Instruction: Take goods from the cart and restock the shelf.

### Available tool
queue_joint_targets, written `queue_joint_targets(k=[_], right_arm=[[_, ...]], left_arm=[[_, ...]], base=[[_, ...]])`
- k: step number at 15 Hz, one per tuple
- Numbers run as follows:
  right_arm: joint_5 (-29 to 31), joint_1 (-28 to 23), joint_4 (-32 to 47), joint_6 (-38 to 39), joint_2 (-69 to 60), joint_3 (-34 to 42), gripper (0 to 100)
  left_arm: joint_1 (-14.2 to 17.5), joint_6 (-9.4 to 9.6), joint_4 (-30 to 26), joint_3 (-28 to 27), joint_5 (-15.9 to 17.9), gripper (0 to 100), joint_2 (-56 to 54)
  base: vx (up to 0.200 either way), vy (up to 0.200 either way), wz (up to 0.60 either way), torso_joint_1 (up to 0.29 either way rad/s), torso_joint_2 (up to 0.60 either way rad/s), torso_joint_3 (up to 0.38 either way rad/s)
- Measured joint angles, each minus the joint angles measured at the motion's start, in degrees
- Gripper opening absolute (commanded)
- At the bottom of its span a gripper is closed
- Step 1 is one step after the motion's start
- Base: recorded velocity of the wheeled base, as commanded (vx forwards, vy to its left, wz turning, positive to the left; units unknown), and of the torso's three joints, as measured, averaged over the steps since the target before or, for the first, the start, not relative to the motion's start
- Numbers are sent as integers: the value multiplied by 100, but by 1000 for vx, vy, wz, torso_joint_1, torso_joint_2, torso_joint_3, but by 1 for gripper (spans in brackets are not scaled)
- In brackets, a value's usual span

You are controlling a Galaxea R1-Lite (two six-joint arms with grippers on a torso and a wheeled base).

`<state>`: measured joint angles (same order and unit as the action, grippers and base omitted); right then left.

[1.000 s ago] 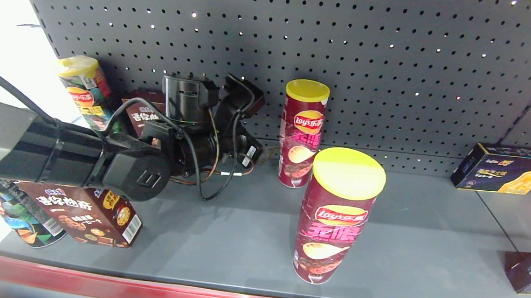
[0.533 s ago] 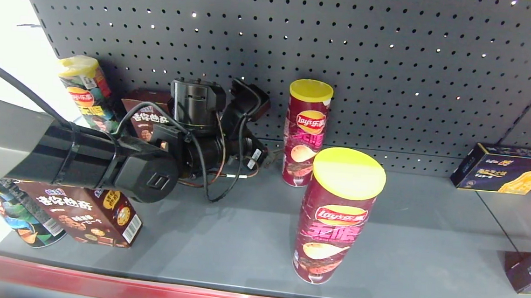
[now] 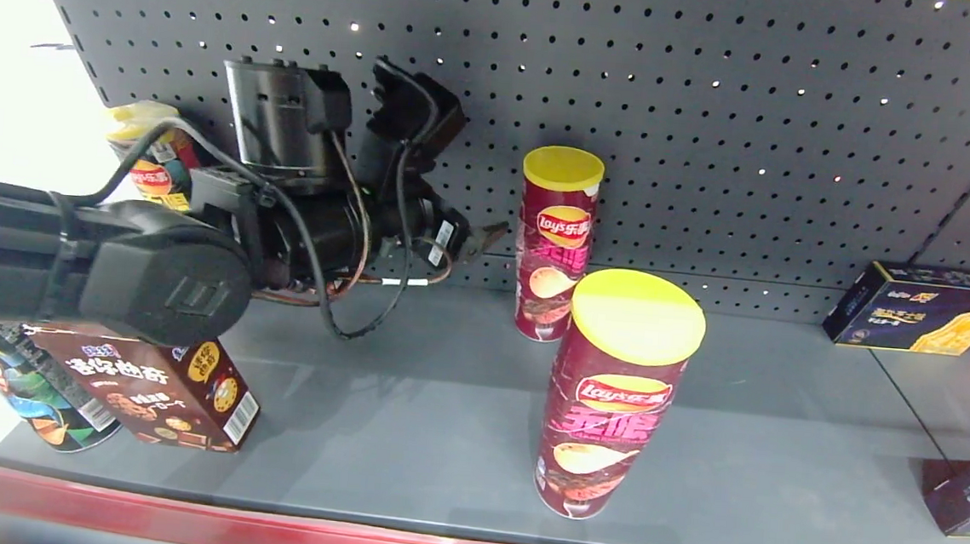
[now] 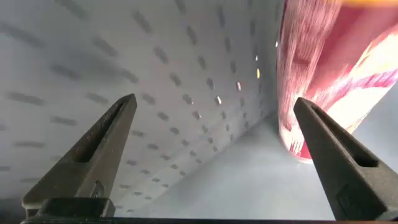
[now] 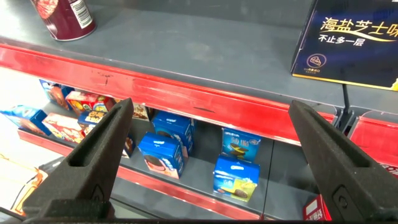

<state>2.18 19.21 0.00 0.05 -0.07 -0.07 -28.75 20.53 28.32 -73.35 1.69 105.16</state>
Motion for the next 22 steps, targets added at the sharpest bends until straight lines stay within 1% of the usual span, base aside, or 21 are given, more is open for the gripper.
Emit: queue_joint_targets(k=[2, 4, 10, 11, 14, 15, 16, 17, 19, 20, 21, 22], right_arm=[[2, 0, 0, -2, 0, 0, 100], [2, 0, 0, 0, 0, 0, 100], [2, 0, 0, 0, 0, 0, 100], [2, 0, 0, -2, 0, 0, 100], [2, 0, 0, -2, 0, 0, 100], [2, 0, 0, 2, 0, 0, 100], [2, 0, 0, -2, 0, 0, 100], [0, 0, 0, 2, 0, 0, 100], [2, 0, 0, 2, 0, 0, 100], [2, 0, 0, 2, 0, 0, 100], [2, 0, 0, 0, 0, 0, 100], [2, 0, 0, 0, 0, 0, 100]], left_arm=[[-101, -90, 6, 61, 0, 100, -299], [-171, -195, 28, 349, 18, 100, -731], [-446, -318, 138, 1964, 51, 100, -2957], [-466, -373, 129, 2291, 51, 100, -3402], [-452, -683, 121, 3377, 55, 100, -4863], [-416, -751, 113, 3716, 55, 100, -5361], [-302, -797, 118, 4028, 54, 100, -5838], [-52, -861, 132, 4369, 66, 100, -6345], [891, -1136, 129, 5035, 172, 100, -7234], [1473, -1334, 143, 5422, 358, 100, -7683], [2068, -1556, 140, 5888, 681, 100, -8165], [2575, -1752, 113, 6344, 1068, 100, -8622]], base=[[0, 0, 0, 0, 0, 0], [0, 0, 0, 0, 0, 0], [0, 0, 0, 0, 0, 0], [0, 0, 0, 0, 0, 0], [0, 0, 0, 0, 0, 0], [0, 0, 0, 0, 0, 0], [0, 0, 0, 0, 0, 0], [0, 0, 0, 0, 0, 0], [0, 0, 0, 0, 0, 0], [0, 0, 0, 0, 0, 0], [0, 0, 0, 0, 0, 0], [0, 0, 0, 0, 0, 0]])
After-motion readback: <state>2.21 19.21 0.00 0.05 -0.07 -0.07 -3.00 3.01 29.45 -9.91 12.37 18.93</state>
